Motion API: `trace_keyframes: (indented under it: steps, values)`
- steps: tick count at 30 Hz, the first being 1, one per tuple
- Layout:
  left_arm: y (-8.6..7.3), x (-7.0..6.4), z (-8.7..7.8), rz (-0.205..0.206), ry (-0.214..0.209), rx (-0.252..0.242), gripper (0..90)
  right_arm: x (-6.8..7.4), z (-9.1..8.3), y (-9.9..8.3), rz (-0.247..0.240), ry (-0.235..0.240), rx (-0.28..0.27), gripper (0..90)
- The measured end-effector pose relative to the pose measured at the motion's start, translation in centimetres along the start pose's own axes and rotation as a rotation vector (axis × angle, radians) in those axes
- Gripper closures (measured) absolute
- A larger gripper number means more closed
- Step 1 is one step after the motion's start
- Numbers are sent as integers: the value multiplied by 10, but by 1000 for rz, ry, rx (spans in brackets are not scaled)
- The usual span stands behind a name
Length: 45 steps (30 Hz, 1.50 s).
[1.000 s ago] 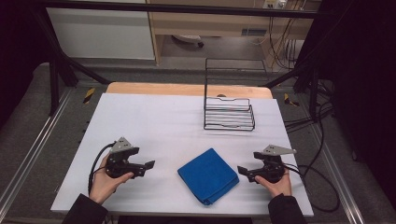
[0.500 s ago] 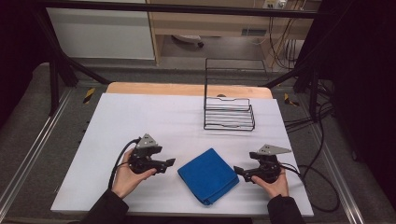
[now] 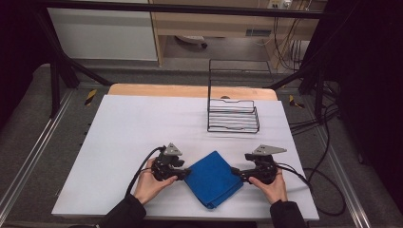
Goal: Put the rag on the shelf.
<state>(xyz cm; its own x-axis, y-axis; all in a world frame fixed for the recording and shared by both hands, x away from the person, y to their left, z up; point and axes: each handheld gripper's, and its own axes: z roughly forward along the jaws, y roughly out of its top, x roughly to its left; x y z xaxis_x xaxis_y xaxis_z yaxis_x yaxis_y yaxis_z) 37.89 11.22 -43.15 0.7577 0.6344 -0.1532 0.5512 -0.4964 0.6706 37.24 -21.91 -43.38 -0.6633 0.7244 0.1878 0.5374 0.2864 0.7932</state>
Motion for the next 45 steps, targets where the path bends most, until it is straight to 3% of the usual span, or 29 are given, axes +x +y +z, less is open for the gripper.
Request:
trace_keyframes:
  steps: [6,16,20,22,27,38,41,45]
  values:
    - [-5,0,5,-4,-22,33,665,8,22,15,-23,13,35,276]
    - [-7,-5,7,7,-19,47,723,9,52,34,-11,18,37,444]
    - [-7,-7,8,11,-18,49,766,8,66,36,8,26,61,511]
    - [-7,-8,8,13,-16,49,793,6,72,33,9,14,97,550]
    - [-7,-10,9,11,-14,49,828,7,75,29,-8,12,126,605]
    - [-6,-11,5,6,-16,55,860,11,78,27,19,59,128,827]
    - [-6,-11,2,-4,-16,50,862,13,76,31,0,60,129,846]
    - [-10,-12,-5,-21,-11,48,862,25,81,47,-88,56,104,854]
